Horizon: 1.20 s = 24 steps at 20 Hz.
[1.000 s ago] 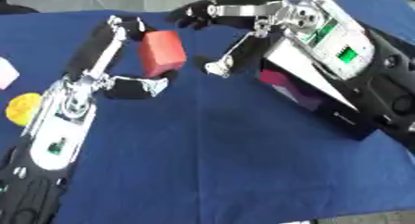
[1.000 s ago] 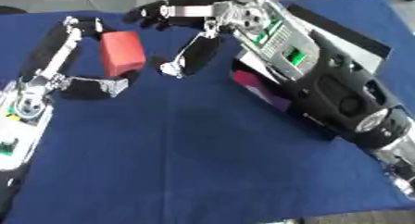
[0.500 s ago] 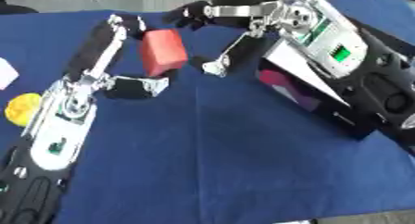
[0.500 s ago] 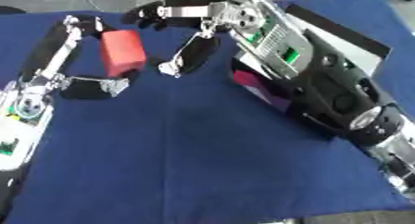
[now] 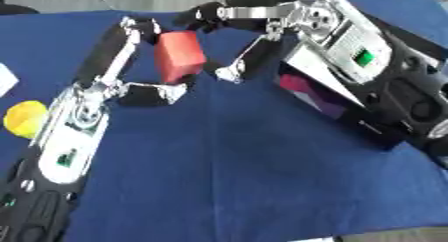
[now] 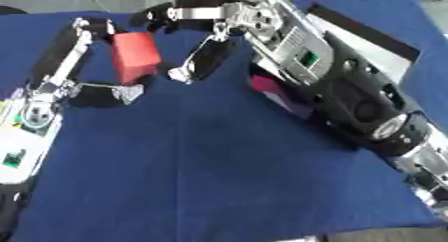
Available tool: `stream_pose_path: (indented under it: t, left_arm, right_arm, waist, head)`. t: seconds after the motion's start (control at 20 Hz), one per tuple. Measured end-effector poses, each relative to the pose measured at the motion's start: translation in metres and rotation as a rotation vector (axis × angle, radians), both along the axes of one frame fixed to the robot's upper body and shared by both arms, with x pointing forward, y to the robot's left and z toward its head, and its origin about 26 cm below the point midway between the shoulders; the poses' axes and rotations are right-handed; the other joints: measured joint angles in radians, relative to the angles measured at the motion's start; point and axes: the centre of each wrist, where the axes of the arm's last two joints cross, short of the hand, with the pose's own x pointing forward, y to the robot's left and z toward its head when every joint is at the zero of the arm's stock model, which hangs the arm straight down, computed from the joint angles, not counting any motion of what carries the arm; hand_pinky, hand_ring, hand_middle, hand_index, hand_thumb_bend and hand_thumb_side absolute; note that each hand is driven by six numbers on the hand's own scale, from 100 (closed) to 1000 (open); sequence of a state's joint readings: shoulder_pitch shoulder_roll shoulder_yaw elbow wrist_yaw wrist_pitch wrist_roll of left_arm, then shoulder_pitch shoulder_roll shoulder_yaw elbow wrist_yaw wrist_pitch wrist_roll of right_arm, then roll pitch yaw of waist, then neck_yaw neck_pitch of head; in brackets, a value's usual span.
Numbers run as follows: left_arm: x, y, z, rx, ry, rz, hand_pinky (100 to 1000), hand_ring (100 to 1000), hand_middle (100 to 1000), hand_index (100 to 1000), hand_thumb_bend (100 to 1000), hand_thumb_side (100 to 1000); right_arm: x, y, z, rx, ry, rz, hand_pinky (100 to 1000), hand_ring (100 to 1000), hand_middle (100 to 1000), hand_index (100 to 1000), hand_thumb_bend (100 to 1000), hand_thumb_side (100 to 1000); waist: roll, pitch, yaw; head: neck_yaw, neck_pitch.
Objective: Pick up the objects with one hand, pass them to the other hand, and then place them into the box on the other side of the table.
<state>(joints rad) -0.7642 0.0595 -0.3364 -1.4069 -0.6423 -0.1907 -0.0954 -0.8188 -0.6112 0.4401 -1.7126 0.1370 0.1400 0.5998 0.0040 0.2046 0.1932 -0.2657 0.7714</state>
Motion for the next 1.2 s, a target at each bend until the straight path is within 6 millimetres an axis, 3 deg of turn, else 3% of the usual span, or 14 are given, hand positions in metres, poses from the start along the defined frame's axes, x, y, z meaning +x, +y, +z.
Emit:
stream_pose_path:
  t: [1.2]
  left_arm:
    - [0.0016,-0.0048,-0.0004,-0.024,0.007,-0.057,655,546,440,498,100,283]
  right_arm:
    - [0.0023,-0.0029,-0.0047,-0.004,0.022,0.001,985,1000,1000,1000,100,201]
  waist:
    - [0.0,0.007,-0.001]
  head:
    - [-0.005,0.0]
